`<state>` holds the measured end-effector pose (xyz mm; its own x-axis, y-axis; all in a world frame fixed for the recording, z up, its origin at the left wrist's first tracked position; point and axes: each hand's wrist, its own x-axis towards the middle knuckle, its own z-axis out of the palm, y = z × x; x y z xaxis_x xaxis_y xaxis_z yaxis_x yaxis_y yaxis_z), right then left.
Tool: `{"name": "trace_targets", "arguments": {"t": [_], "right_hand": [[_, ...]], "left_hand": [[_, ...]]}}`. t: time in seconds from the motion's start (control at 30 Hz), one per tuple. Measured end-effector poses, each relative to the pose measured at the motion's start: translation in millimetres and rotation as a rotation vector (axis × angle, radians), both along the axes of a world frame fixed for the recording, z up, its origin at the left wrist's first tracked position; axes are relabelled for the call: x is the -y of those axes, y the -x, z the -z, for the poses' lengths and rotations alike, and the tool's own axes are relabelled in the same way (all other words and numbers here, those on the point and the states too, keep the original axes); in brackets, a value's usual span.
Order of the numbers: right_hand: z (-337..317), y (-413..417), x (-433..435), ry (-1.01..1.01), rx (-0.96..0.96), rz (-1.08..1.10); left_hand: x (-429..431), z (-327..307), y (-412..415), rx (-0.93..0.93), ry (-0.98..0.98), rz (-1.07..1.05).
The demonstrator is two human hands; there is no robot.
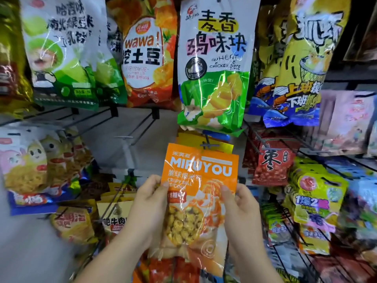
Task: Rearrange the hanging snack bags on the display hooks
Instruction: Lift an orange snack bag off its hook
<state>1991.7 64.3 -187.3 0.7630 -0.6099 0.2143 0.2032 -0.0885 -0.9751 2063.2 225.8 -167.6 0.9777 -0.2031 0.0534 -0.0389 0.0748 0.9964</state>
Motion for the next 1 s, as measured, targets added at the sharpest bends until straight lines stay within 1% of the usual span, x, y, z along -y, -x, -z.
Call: {"name": "trace_targets", "arguments": {"t": [0.07, 0.13, 0.23, 0.3, 0.4, 0.5, 0.63, 0.7, 0.8, 1.0], "right_hand": [[2.4, 3.3, -6.8, -0.002, -0.006, -0.026], [5.6, 2.4, -14.8, -0.023, -0.026, -0.079], [14.1, -6.5, -29.0, 0.034, -0.07, -0.105], [20.9, -15.5, -39.2, 0.043, -0.097, -0.12], [26.6, -31.5, -53.8, -0.003, -0.12, -0.177], [22.2, -48.0, -73.3, -0.002, -0.095, -0.193], [8.7, -73.4, -99.6, 0.082, -0.072, -0.207], [0.3, -86.3, -112.4, 0.087, -0.045, -0.184], [-9.1, -109.7, -128.7, 0.1, -0.001, -0.083], [-14.5, -150.3, -132.2, 0.03, 0.041, 0.069]], "left_hand": [[-5.7, 2.6, 0.5, -0.014, 0.0, -0.012], [-12.6, 2.9, 1.3, -0.053, 0.057, 0.003], [-29.4, 7.2, -2.5, -0.087, 0.102, -0.007], [-42.4, 12.5, -7.5, -0.087, 0.092, -0.044], [-65.1, 19.6, -21.8, -0.053, 0.046, -0.132], [-89.5, 16.5, -42.3, -0.007, 0.05, -0.187], [-113.1, 4.8, -71.2, 0.066, 0.059, -0.179], [-118.7, 2.1, -83.0, 0.092, 0.051, -0.138], [-124.7, 3.5, -98.2, 0.097, 0.048, -0.099], [-131.7, 8.6, -121.6, 0.059, 0.04, -0.02]]}}
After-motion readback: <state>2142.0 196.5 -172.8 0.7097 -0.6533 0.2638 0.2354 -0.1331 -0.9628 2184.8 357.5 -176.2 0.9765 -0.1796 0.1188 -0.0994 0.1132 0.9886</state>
